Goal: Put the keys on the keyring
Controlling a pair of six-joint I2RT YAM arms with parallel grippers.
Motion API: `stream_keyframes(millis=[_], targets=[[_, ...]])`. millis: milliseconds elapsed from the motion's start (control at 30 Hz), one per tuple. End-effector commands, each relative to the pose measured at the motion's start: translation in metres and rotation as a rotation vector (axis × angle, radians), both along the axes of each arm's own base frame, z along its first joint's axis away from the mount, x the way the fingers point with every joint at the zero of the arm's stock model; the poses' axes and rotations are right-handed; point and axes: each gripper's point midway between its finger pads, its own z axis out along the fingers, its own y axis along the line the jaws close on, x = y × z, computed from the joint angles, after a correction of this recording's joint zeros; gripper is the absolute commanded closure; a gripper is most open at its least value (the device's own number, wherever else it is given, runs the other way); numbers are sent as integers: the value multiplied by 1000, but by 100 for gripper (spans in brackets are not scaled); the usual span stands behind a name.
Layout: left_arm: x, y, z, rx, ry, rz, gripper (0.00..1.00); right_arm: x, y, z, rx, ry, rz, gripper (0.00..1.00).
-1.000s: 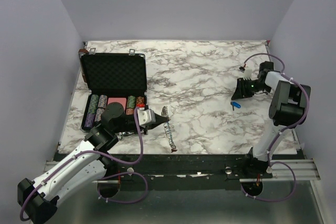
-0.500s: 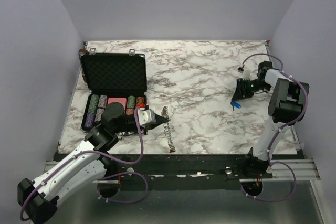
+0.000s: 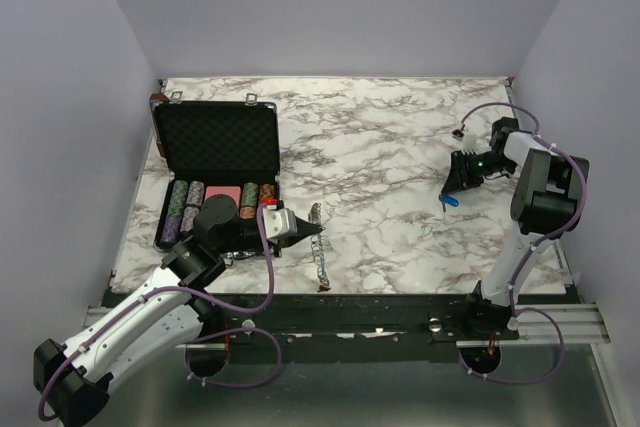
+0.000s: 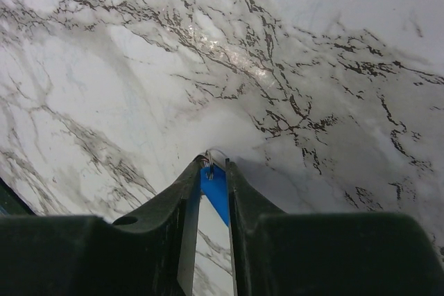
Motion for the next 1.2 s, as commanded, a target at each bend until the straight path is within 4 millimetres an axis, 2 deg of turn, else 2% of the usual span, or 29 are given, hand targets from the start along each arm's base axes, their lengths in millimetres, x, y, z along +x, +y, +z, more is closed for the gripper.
stream_keyframes(millis=[0,433,867,1167], targets=[[-3,-2,21,-36,-58,-33,100,2,0,1,-5,3,14,72],[-3,-2,21,-35,-58,-35,100,8,-1,11,-13,-36,-2,67],[-2,-2,20,-31,-55,-32,100,9,0,19,-14,-60,-5,67],[-2,-2,20,-29,-53,-32,100,6,0,15,-15,-38,-13,68]])
